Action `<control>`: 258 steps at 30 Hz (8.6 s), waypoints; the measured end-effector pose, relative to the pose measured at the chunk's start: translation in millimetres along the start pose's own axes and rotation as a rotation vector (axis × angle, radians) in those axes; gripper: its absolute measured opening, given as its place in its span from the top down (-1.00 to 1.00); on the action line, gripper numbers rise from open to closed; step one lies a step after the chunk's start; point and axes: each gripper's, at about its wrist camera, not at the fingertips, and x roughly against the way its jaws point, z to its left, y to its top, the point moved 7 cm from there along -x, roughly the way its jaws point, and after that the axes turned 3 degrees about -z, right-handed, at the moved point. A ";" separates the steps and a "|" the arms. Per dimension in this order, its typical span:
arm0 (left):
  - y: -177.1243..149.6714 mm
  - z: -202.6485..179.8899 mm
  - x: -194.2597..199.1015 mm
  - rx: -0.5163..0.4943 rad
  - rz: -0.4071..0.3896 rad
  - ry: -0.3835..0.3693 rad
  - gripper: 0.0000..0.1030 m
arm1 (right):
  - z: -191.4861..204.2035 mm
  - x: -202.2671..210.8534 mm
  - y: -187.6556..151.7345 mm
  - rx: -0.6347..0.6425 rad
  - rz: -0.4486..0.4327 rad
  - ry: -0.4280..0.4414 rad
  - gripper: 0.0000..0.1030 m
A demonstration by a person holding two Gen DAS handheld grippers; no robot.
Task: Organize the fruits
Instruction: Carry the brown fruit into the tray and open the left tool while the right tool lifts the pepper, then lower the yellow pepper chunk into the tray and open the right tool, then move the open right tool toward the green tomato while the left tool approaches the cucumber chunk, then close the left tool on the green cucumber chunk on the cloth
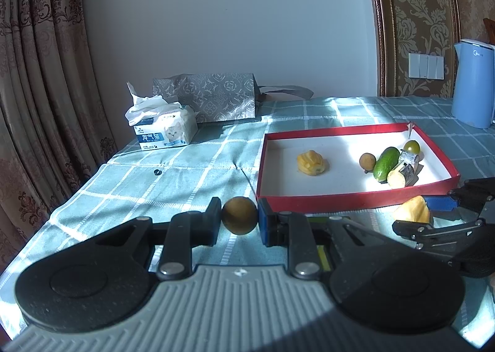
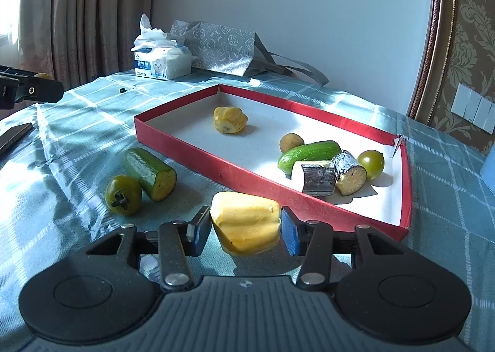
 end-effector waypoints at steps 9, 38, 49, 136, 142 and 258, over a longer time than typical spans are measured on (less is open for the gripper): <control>5.2 -7.6 3.3 -0.003 -0.010 -0.018 0.56 | -10.1 65.4 -8.8 -0.069 -0.075 -0.013 0.09; 77.6 -86.9 -59.6 -0.005 -0.018 -0.132 0.56 | -56.3 164.4 -33.9 -0.166 -0.165 -0.130 0.09; 85.6 -116.0 -116.3 -0.006 0.037 -0.126 0.56 | -66.4 171.6 -42.6 -0.183 -0.159 -0.152 0.09; -3.6 42.4 -4.6 0.130 -0.036 -0.087 -1.00 | 48.1 55.9 10.1 -0.127 -0.153 -0.177 -0.14; 6.9 45.6 -20.4 0.127 -0.039 -0.113 -1.00 | 66.1 46.8 8.1 -0.143 -0.115 -0.139 -0.14; -23.1 39.0 -40.7 0.112 0.094 0.021 -1.00 | 68.5 -22.7 34.8 0.000 -0.004 0.414 -0.77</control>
